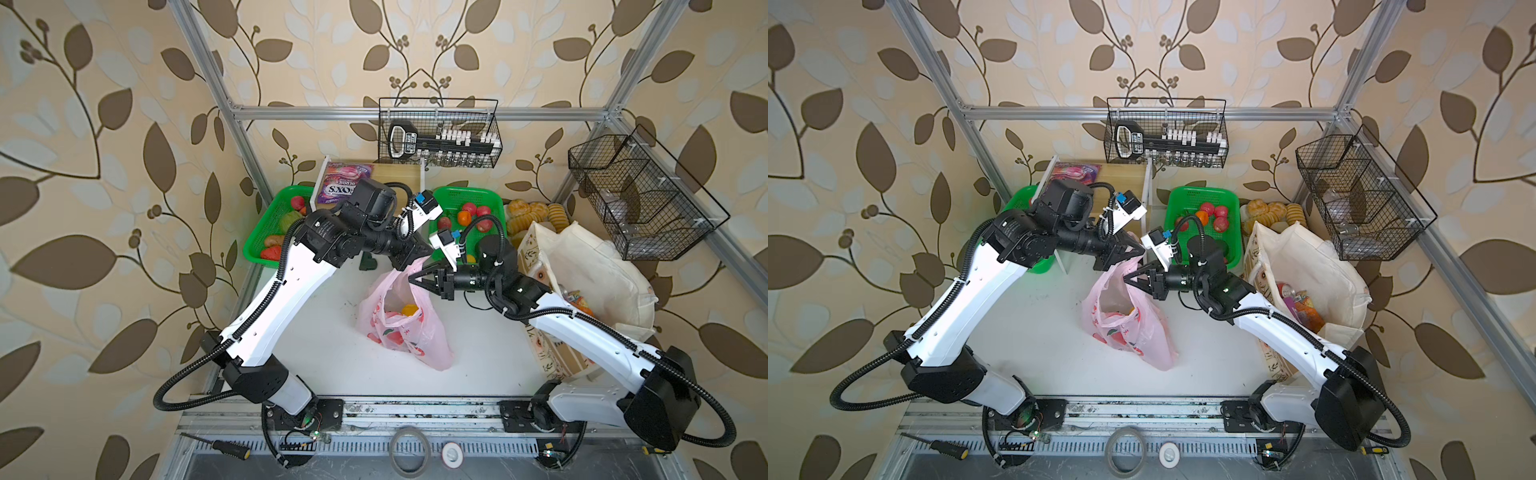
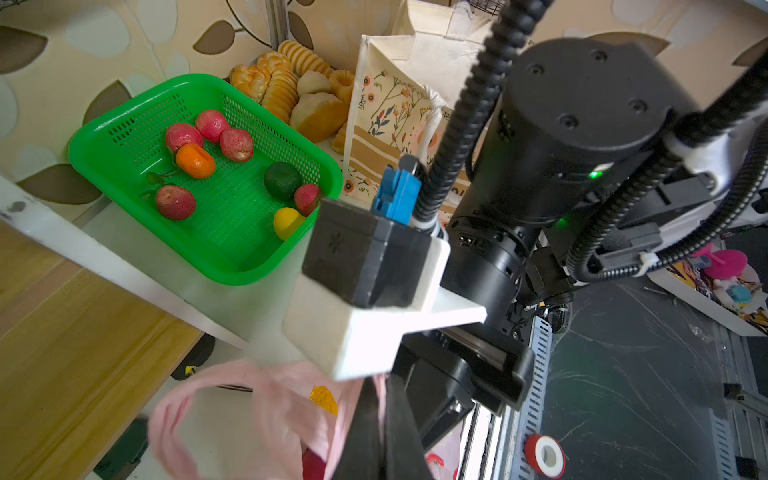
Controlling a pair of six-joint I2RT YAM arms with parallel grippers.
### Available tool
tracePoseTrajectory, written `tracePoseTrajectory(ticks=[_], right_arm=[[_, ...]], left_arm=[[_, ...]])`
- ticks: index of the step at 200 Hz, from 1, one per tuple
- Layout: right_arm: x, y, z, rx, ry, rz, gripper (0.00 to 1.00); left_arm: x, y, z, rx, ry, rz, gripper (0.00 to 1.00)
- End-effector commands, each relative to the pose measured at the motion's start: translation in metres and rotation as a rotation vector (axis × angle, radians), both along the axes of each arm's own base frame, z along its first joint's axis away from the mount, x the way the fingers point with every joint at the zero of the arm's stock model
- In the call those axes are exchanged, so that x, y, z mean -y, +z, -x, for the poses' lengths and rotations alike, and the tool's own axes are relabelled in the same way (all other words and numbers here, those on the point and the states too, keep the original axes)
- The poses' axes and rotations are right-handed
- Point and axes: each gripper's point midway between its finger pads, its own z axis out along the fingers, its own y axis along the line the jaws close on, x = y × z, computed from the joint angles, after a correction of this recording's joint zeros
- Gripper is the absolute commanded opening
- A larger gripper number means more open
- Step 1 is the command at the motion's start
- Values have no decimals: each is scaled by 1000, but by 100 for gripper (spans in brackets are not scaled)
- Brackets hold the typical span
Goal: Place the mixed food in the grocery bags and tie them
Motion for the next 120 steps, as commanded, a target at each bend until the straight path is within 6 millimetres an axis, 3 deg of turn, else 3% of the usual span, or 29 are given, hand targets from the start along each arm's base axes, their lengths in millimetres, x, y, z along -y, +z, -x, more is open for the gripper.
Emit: tracePoseTrajectory(ticks=[1, 40, 85, 120], right_arm=[[2, 22, 13, 47, 46, -81, 25], [4, 24, 6, 48, -10, -85, 48], [2, 27, -3, 91, -95, -82, 60], [-1, 30, -9, 100, -119, -104, 65]], left_arm=[[7, 11, -3, 17, 4, 61, 0], [14, 9, -3, -22, -13, 83, 0], [18, 9, 1, -63, -29, 107, 0], [20, 10, 6, -83, -46, 124, 0]])
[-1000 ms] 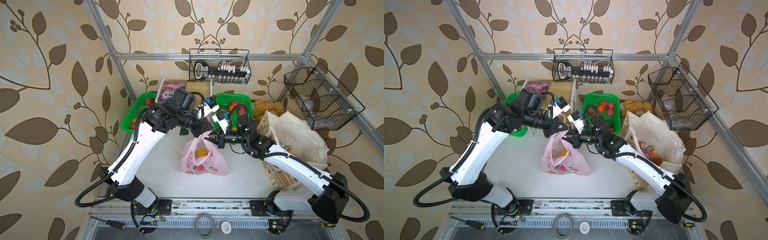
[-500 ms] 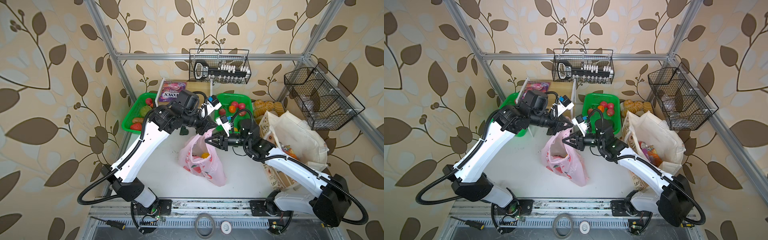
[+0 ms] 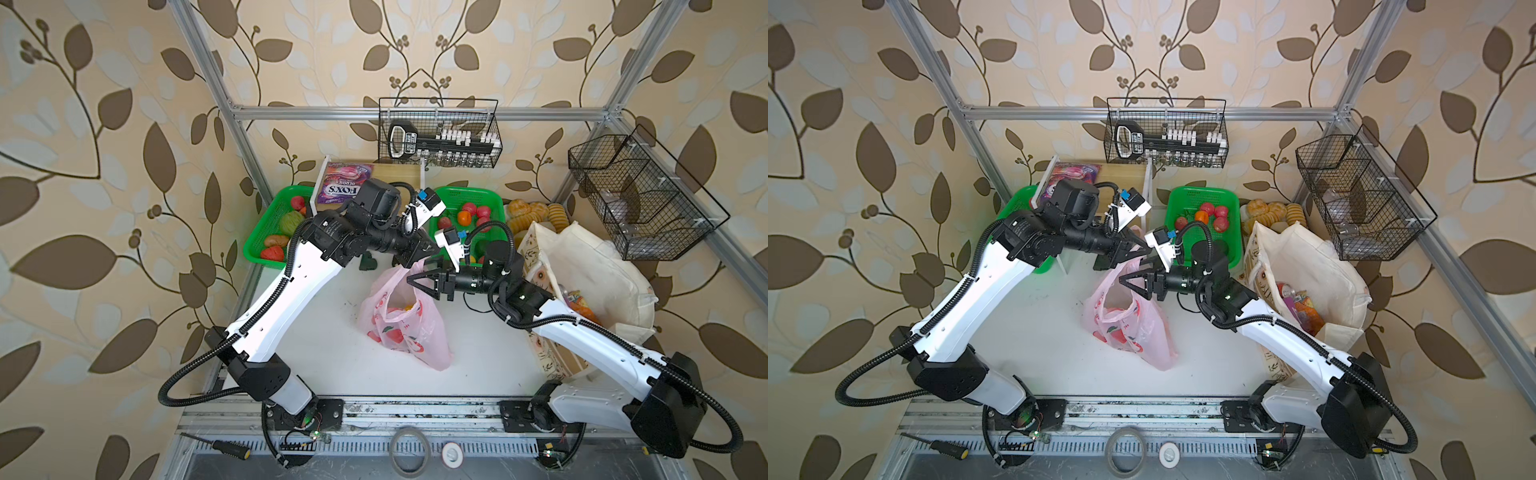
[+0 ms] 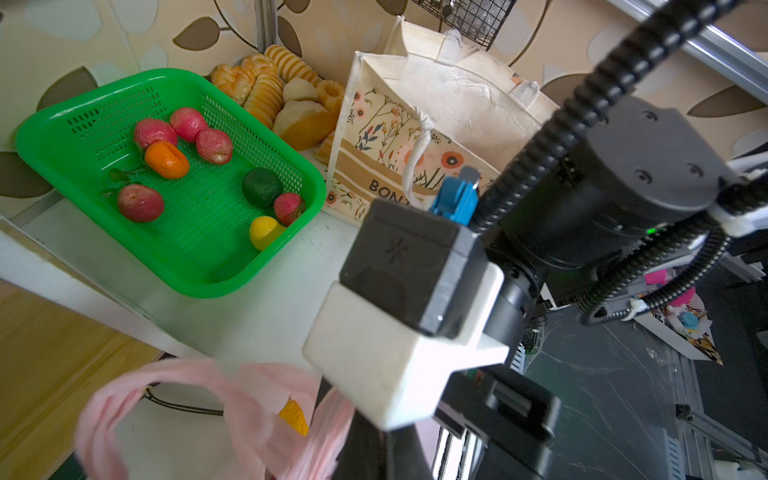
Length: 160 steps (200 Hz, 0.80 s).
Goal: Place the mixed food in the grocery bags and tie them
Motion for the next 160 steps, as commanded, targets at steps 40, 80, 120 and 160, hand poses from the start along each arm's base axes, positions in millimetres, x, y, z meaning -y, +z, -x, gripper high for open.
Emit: tracePoseTrajectory(ticks=[40, 80, 120, 160], right_arm=[[-5, 15, -9, 51, -47, -70, 66], [-10, 10, -6, 27, -28, -72, 67], [-7, -2, -14, -43, -95, -75, 67], [-3, -12, -23, -100, -174, -79, 54]], left_arm=[[11, 12, 8, -19, -53, 83, 0], [11, 10, 1, -24, -16, 78, 0], [11, 8, -9, -19, 35, 79, 0], [13, 7, -11, -27, 49, 105, 0]])
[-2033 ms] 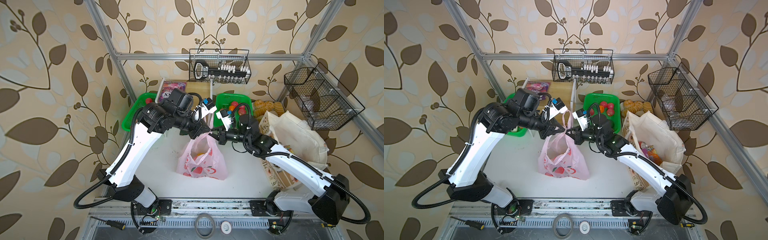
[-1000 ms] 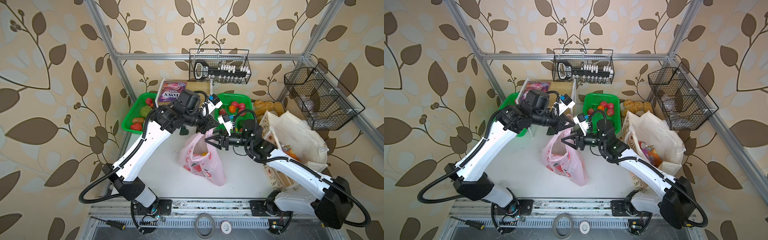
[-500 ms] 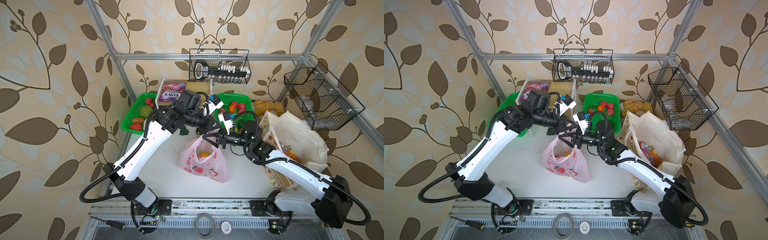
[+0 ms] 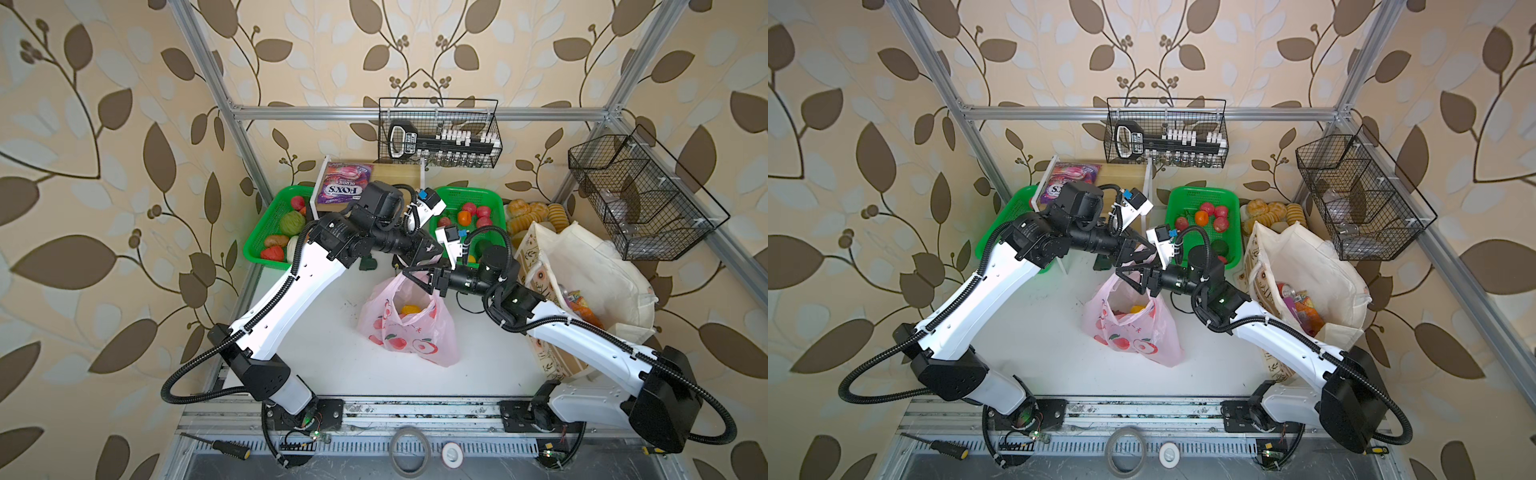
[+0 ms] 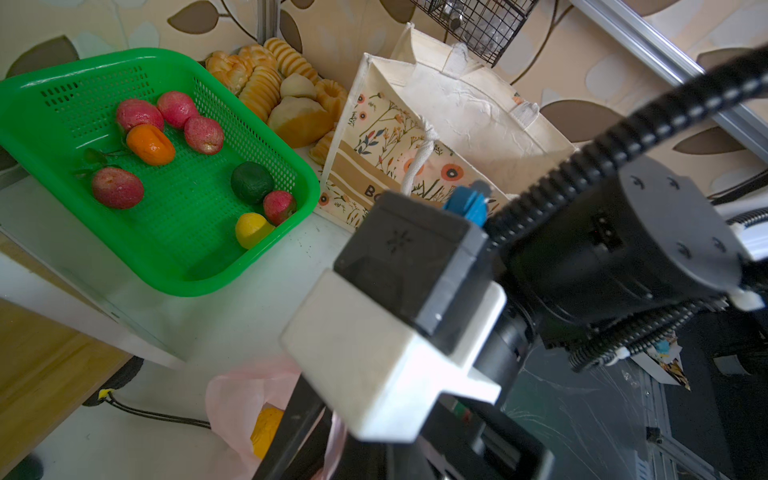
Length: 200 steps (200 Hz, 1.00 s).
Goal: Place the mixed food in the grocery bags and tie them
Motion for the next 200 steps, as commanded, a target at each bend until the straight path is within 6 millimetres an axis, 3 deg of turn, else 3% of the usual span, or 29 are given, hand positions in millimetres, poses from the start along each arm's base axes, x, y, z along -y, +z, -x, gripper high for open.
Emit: tracePoseTrajectory(ticks=[1, 69, 89, 99, 115, 124, 131, 161, 183, 200], right_arm=[[2, -12, -6, -51, -53, -7, 54], [0, -12, -4, -64, -30, -29, 12], [0, -14, -4, -65, -29, -28, 7], [1, -15, -4, -67, -29, -26, 6], [2, -17, -5, -68, -29, -25, 5], [3, -18, -5, -67, -30, -25, 4], [4, -18, -5, -64, -28, -25, 4], [8, -19, -6, -63, -32, -23, 4], [10, -17, -6, -57, -28, -24, 3], [9, -17, -5, -54, -18, -24, 3]], left_arm=[[4, 17, -3, 45, 12, 62, 0], [1, 15, 1, 41, 11, 70, 3], [-2, 19, 4, 53, 11, 74, 29], [-5, 23, 5, 71, 24, 76, 51], [-12, 30, 4, 103, 56, 73, 60], [-16, 29, 0, 115, 87, 57, 70], [-27, 41, 4, 154, 121, 65, 77], [-57, 39, -7, 175, 272, 22, 91], [-76, 22, -16, 122, 341, -2, 93], [-78, 6, -15, 34, 305, 7, 93]])
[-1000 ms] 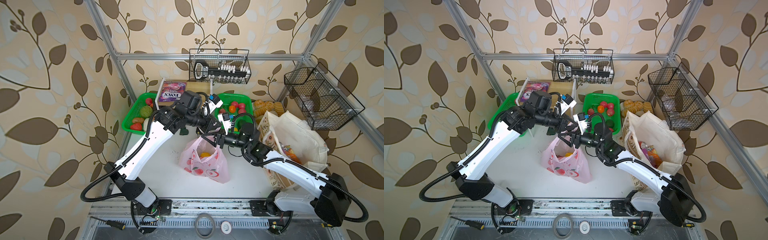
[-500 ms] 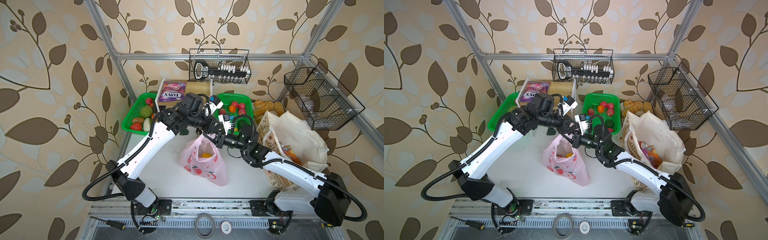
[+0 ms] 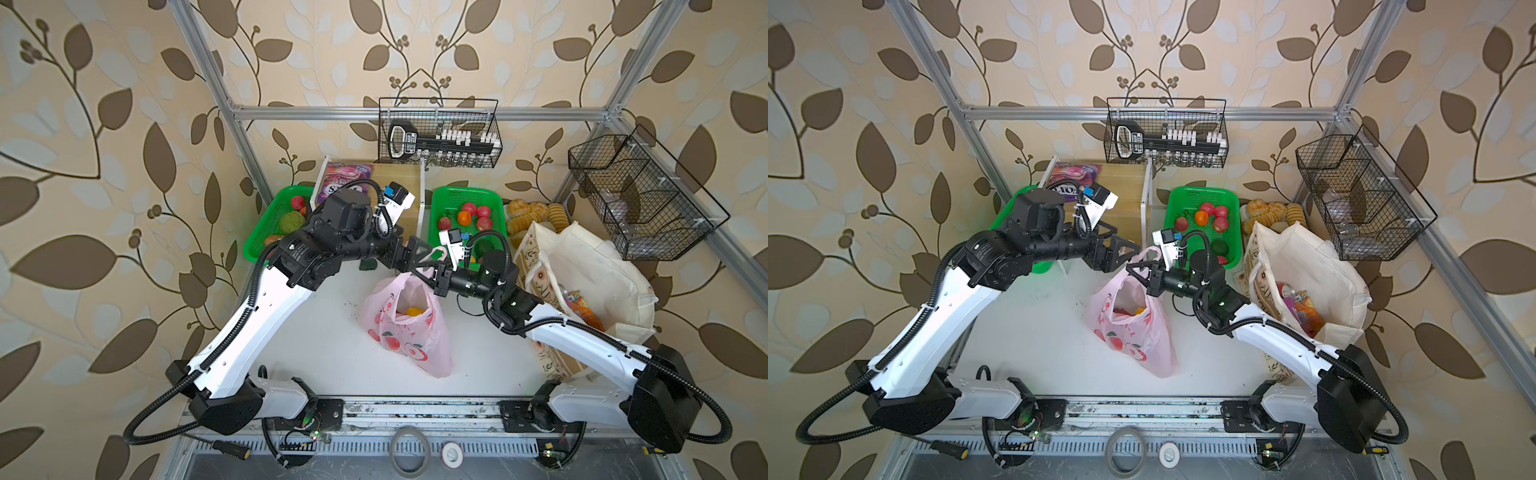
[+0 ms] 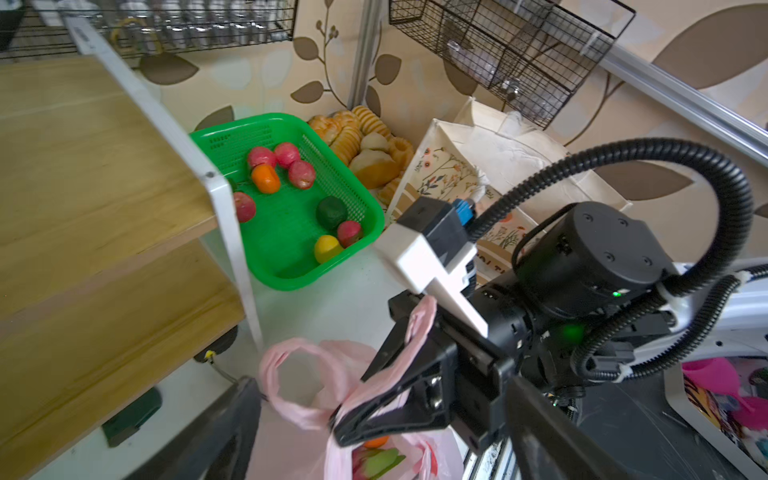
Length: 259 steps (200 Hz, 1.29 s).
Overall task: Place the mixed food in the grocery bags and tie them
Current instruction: 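Pull the left gripper back toward the robot, tightening the handle knot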
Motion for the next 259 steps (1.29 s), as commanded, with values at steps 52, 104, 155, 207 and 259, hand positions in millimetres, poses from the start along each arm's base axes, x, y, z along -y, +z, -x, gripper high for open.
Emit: tracePoseTrajectory(ticks=[52, 104, 155, 207, 259], right_arm=[[-4, 10, 13, 42, 82, -30, 3], [-4, 6, 14, 27, 90, -21, 4], [1, -6, 6, -18, 44, 4, 11], [9, -24, 0, -98, -25, 4, 18], [17, -33, -15, -158, -112, 0, 9]], left_arm=[[4, -55, -14, -260, -52, 58, 83], [11, -47, -15, -248, -86, 149, 44], [1, -39, -21, -184, -11, 191, 0], [-14, -39, -22, -157, 92, 222, 0], [-14, -40, -4, -144, 27, 236, 0]])
